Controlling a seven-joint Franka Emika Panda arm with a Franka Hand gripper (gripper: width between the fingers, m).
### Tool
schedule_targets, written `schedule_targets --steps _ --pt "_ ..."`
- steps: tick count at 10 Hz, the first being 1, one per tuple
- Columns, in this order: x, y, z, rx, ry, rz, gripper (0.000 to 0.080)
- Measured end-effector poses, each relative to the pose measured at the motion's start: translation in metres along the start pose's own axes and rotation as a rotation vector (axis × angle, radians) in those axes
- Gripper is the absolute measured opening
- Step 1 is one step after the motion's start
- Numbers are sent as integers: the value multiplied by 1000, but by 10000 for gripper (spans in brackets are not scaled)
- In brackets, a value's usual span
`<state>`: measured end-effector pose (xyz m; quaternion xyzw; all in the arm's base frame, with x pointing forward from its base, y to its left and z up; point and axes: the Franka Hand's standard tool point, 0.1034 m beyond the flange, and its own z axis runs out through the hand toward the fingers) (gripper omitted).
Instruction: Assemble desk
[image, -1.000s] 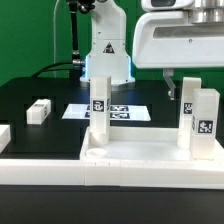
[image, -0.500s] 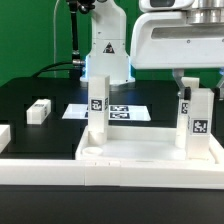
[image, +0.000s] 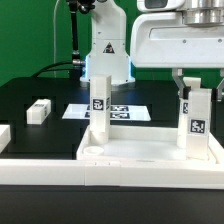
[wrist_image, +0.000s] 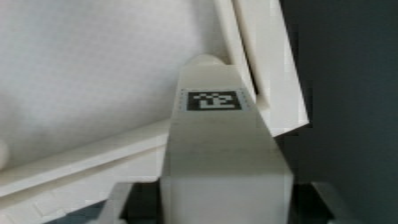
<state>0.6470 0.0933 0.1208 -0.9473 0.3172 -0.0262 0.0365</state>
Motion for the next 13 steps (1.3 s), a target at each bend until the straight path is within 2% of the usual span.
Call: schedule_targets --steps 2,5,10,11,13 --pt "2 3 0 20 -34 258 287" --pt "1 -1 1 16 -63 639 287" --pt "0 -2 1 8 -67 904 288" --pt "0 -2 2 13 -61 1019 288" --pt "-6 -10 3 45 -45 1299 288"
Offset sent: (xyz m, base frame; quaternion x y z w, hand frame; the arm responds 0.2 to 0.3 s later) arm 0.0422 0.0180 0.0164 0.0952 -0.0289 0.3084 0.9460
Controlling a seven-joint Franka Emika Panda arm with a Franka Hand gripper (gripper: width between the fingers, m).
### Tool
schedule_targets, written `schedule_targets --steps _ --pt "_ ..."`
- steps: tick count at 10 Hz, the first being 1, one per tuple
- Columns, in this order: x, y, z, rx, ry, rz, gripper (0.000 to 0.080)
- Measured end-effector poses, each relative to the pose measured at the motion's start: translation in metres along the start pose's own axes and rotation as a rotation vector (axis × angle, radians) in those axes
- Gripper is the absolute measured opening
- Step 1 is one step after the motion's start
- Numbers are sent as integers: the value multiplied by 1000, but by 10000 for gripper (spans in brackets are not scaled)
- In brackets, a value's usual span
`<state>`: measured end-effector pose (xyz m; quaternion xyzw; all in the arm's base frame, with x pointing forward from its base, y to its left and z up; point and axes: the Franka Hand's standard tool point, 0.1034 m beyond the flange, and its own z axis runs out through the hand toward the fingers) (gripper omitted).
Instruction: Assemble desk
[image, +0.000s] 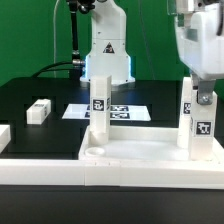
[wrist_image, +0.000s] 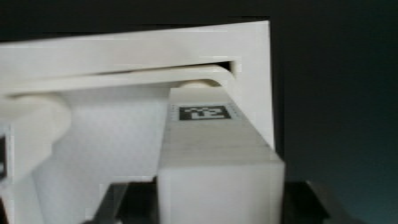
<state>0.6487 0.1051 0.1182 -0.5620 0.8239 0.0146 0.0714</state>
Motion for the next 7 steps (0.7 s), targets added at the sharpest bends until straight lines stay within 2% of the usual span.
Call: schedule_targets --steps 2,4,5,6,7 --pt "-12 4 1 66 -33 103 288" --pt "-9 5 0 58 -34 50 289" --pt "-9 5 1 59 -33 50 389" --pt "-9 5 2 59 -32 28 526" --pt "-6 5 3 53 -14 -217 526"
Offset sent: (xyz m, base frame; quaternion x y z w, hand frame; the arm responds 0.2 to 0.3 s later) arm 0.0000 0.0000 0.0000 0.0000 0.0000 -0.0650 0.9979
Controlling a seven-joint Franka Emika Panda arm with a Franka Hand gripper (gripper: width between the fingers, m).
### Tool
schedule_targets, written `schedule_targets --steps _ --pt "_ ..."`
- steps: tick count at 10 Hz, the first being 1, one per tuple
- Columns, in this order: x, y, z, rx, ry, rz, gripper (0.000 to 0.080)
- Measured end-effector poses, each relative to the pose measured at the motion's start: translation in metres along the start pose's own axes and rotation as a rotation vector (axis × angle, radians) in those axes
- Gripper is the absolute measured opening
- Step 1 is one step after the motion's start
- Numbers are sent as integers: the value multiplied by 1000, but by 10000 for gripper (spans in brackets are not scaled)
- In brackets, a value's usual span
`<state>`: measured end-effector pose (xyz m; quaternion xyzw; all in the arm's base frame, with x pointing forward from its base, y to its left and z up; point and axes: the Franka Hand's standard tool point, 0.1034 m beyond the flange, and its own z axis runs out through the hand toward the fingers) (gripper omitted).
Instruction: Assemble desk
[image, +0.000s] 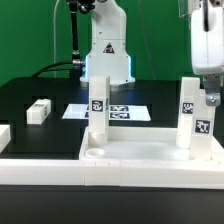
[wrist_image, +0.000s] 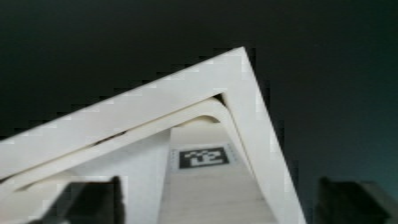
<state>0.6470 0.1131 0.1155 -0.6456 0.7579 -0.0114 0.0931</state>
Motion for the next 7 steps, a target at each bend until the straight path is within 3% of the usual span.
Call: schedule_targets --steps 1,2,6,7 --pt "0 0 3 -19 -2 -215 623" --pt "-2 3 6 -23 -4 -298 642" --pt "0 2 6 -23 -4 -541 649" --pt "2 4 7 -52 -6 -681 649"
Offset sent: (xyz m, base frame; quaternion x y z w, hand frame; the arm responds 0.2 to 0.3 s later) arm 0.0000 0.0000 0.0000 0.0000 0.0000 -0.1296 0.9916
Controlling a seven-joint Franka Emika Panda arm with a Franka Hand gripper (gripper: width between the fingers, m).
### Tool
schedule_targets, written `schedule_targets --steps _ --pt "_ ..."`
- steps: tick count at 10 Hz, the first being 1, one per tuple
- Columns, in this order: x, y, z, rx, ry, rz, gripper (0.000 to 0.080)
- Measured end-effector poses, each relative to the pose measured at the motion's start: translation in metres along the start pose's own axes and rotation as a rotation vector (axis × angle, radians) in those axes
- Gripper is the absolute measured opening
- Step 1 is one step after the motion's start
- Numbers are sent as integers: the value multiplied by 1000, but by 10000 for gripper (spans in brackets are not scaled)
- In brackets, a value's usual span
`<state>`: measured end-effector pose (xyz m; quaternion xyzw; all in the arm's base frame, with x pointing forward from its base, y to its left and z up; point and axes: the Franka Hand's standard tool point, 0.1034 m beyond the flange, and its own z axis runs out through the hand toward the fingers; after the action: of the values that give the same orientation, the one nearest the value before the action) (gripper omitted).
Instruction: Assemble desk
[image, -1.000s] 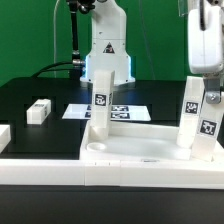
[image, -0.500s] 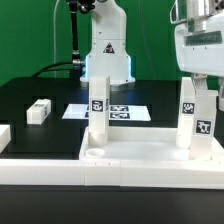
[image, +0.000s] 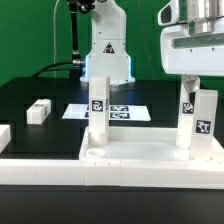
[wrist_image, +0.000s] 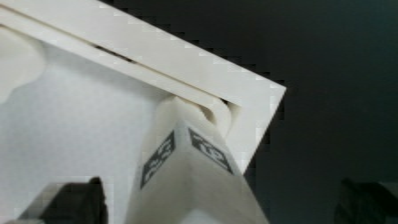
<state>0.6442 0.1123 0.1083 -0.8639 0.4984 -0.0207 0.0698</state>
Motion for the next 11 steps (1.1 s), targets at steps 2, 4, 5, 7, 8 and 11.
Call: schedule_targets --steps 2,4,5,7,8,11 --pt "4 -1 4 -70 -48 -277 649" --pt "7 -2 4 -66 -32 -347 520" --pt "7 -2 4 -67 -31 -325 520" --pt "11 0 4 -73 -25 -308 296" --pt "11 0 4 -73 -23 -237 296" --pt "15 2 5 -63 -11 65 296"
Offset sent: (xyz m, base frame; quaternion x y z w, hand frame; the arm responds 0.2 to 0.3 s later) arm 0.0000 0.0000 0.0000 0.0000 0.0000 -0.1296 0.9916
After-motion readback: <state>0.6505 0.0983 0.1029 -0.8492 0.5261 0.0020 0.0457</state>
